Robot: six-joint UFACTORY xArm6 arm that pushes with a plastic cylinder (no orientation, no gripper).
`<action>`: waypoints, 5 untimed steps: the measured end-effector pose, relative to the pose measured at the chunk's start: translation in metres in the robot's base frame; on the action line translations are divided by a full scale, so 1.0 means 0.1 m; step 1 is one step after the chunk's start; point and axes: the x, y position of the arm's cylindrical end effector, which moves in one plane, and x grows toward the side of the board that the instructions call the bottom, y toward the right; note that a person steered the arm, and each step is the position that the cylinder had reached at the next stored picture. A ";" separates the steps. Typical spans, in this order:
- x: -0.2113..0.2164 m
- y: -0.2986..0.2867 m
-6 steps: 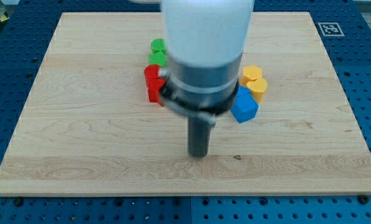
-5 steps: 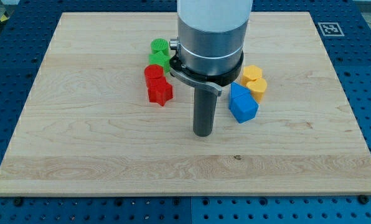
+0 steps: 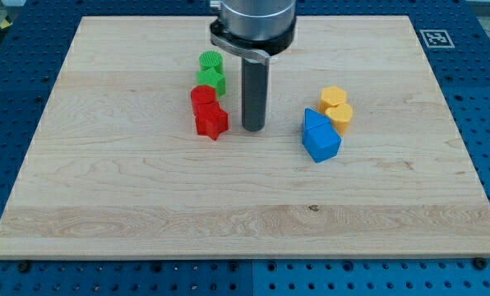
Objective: Slide the red star left a bit
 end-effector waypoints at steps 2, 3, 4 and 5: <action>0.00 -0.09; 0.00 -0.20; 0.00 -0.29; 0.00 -0.22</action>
